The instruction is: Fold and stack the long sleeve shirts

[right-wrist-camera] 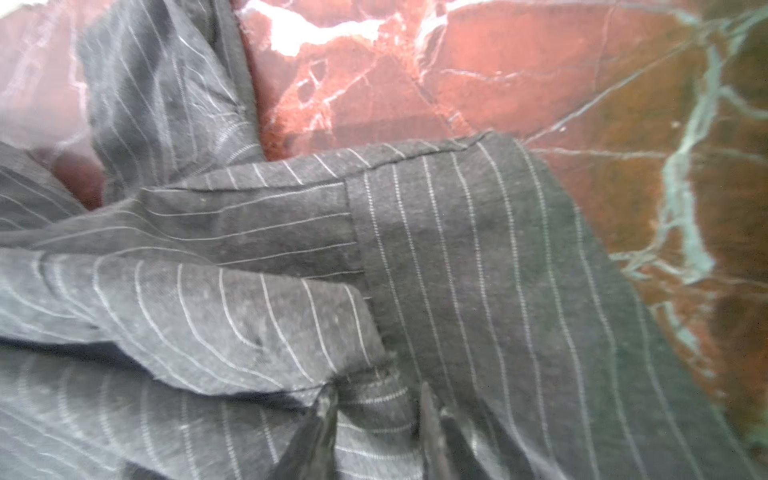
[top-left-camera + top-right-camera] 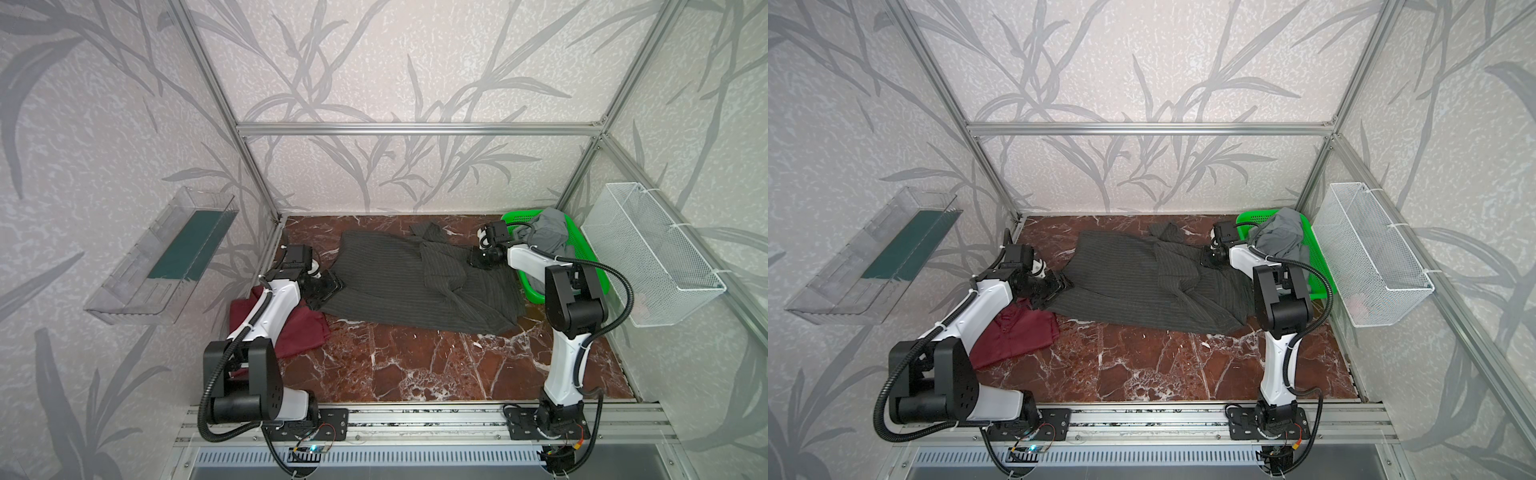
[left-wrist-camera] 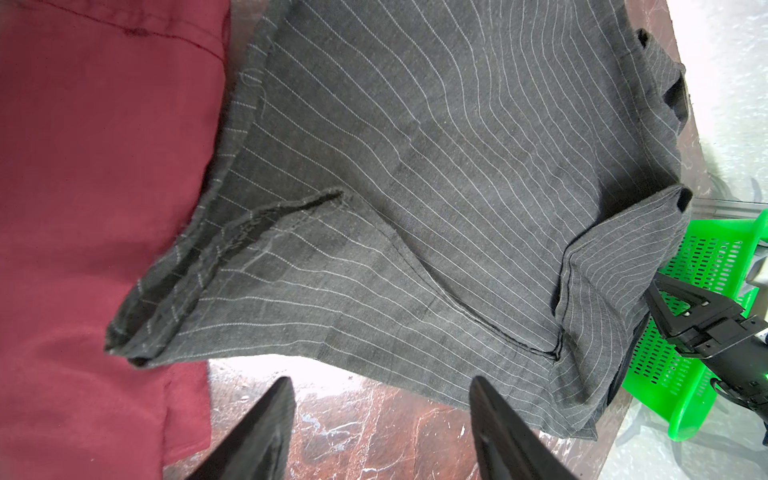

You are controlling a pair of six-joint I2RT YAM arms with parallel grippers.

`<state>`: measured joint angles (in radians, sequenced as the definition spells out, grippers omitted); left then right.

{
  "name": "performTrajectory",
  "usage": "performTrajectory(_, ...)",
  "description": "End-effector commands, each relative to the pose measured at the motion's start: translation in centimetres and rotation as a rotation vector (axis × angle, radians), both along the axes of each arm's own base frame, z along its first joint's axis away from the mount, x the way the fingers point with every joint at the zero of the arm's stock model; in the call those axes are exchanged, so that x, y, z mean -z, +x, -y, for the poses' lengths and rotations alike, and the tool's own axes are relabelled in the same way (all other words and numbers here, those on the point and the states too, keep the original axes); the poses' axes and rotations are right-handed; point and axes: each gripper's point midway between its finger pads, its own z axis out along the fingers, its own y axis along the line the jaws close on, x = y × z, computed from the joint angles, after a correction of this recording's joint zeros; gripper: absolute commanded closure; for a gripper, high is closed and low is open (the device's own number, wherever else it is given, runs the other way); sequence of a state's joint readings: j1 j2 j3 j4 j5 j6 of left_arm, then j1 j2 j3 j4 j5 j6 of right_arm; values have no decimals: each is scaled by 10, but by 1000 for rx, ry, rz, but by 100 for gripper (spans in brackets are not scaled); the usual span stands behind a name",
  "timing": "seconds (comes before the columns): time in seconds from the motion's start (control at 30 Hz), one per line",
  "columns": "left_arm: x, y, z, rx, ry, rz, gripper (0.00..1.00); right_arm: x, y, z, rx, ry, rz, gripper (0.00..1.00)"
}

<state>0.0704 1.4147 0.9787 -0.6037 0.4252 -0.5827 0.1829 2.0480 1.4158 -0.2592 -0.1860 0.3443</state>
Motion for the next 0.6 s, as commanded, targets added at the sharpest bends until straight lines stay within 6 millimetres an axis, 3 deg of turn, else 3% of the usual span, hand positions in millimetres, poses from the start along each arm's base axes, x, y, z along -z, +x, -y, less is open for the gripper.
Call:
performTrajectory(0.0,-6,-1,-1,6,-3,27,32,3,3,-3,-24,17,8,67)
performTrajectory(0.1,-7,-1,-2,4,-2,31,32,8,2,0,-15,11,-1,57)
performTrajectory(0.3,-7,-1,-1,6,-7,31,33,12,3,-3,-18,34,-5,57)
performTrajectory(0.57,-7,0,-1,5,-11,35,33,17,0,-6,-25,54,-16,76)
